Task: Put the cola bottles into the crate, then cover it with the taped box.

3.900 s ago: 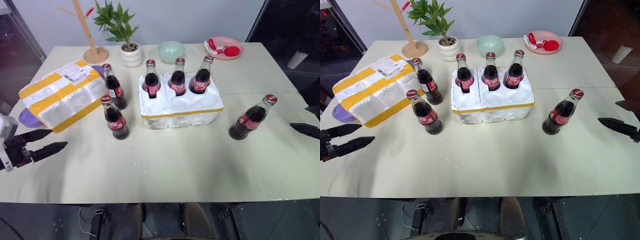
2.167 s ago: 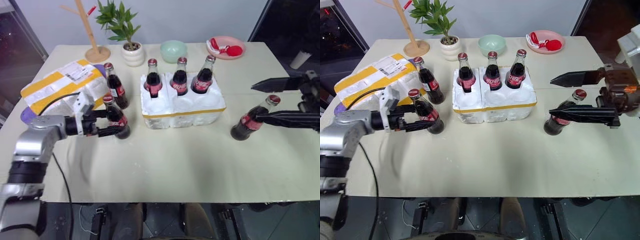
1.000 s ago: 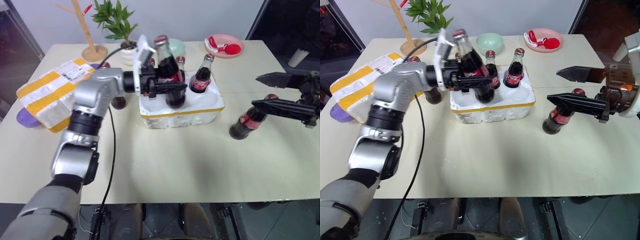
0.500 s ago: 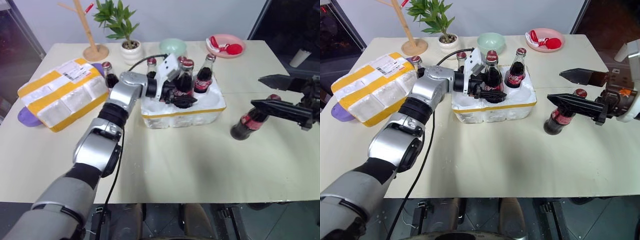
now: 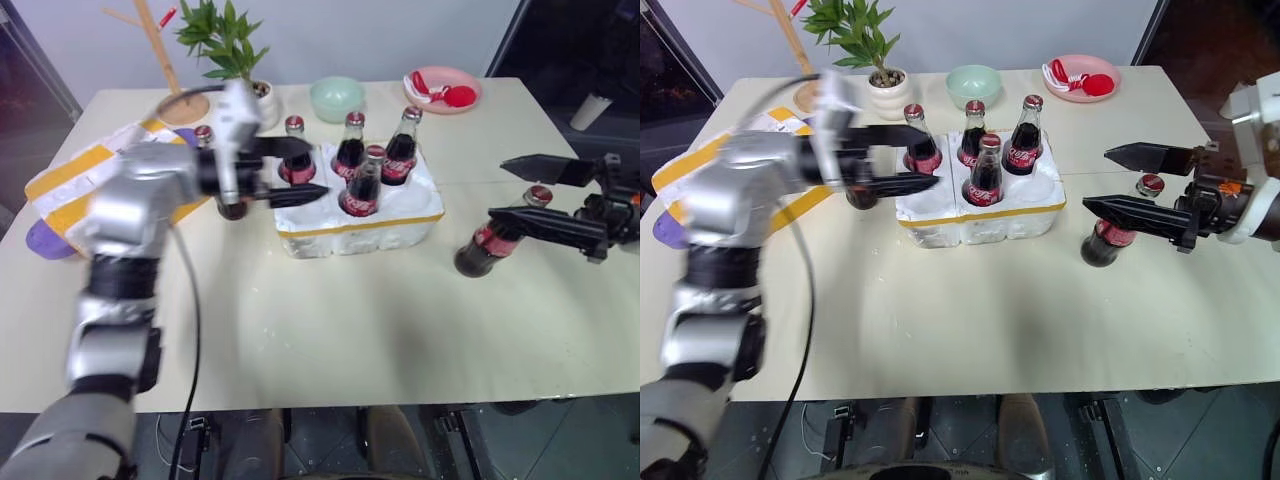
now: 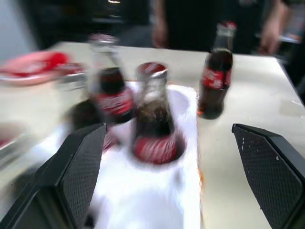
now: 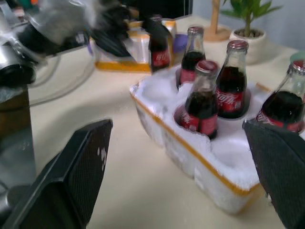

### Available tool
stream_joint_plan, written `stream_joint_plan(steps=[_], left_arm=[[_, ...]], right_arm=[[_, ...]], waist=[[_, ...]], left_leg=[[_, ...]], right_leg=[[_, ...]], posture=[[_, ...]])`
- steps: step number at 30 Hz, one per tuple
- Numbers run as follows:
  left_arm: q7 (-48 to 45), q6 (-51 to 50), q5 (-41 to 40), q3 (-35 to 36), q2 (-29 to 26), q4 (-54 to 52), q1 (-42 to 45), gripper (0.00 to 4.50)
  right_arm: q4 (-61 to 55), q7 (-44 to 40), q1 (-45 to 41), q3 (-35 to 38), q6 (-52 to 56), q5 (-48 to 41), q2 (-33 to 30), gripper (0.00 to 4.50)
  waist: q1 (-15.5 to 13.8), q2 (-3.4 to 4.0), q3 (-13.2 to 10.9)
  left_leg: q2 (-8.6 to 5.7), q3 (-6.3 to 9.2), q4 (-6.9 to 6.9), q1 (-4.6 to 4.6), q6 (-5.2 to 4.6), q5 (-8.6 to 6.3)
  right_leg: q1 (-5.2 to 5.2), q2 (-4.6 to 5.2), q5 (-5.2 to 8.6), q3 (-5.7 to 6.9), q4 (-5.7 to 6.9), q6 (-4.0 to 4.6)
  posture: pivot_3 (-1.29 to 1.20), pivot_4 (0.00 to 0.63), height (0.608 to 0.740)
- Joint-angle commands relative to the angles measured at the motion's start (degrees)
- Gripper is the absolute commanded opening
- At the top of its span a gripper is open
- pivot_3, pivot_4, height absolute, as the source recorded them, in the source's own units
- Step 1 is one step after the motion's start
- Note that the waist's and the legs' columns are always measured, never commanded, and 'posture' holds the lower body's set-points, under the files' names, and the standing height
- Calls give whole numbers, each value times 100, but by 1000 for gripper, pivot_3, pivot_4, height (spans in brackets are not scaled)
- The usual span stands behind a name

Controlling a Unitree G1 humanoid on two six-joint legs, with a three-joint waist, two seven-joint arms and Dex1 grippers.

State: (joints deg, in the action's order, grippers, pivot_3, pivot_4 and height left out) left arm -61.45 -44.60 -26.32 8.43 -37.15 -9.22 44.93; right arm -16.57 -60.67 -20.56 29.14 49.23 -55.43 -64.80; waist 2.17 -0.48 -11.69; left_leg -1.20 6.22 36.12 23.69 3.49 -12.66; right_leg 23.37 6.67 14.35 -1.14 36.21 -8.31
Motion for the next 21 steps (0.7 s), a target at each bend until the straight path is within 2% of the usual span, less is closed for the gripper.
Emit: stream_joint_plan(steps=[1,4,9,17,21], left_arm=[[843,-608,-45,743,-407,-934,-661,4409],[1693,-789,227,1062,-437,-984,-1209,4409],[2571,-86,845,569,-68,-72,-1286,4409],[2624,1456,1402,-263,591,2351,-263,4409],[2682,2147,1648,-413,766,3614,287,4409]], right_arm=[[23,-125,-96,-135,-355,352,-178,4500],[251,-198,-308,-403,-487,537,-191,4500],[511,-306,-693,-769,-615,747,-185,4500],[334,-214,-830,-672,-386,560,-137,4500],[240,-230,-768,-524,-267,444,-173,4500]], waist=[[-19,0,0],[-107,-2,0],[-173,-2,1],[-152,-4,1],[-128,-3,1]], left_leg=[[-1,0,-1,-11,0,0],[-1,-1,5,-26,1,0],[-2,-1,10,-27,3,1],[-4,-2,1,-19,3,1],[-4,-3,0,-20,3,1]], right_leg=[[-13,0,0,0,-3,0],[-33,0,1,0,-9,0],[-37,1,0,1,-8,1],[-25,1,0,1,-8,1],[-23,1,-1,1,-8,0]], posture=[[0,150,739],[0,150,739],[0,150,739],[0,150,739],[0,150,739]])
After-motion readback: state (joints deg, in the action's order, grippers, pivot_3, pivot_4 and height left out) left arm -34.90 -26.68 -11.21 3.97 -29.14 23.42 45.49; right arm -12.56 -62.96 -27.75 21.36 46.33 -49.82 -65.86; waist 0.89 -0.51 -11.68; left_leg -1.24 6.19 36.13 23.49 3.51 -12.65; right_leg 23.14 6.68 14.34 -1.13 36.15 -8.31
